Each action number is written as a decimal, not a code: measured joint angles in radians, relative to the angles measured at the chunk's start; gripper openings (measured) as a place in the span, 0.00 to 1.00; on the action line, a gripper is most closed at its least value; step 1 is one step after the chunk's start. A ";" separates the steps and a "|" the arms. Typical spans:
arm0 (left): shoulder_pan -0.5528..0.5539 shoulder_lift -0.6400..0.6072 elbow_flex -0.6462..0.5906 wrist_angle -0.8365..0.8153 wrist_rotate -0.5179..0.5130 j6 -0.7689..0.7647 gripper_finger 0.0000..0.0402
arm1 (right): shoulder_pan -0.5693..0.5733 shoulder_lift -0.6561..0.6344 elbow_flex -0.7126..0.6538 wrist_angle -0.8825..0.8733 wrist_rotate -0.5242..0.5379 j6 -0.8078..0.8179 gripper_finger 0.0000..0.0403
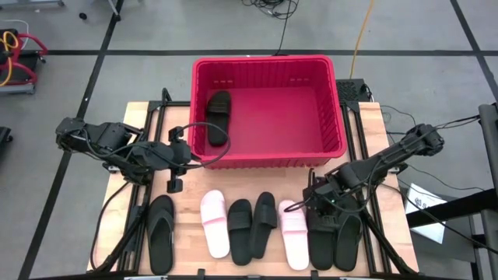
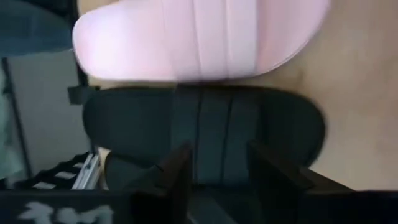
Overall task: Pick and place slides into bin
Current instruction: Put the black slide into the red container
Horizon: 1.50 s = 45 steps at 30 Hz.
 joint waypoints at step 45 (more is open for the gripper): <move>0.000 0.000 0.000 -0.003 0.022 0.006 0.21 | -0.171 0.000 -0.342 0.339 -0.305 -0.160 0.33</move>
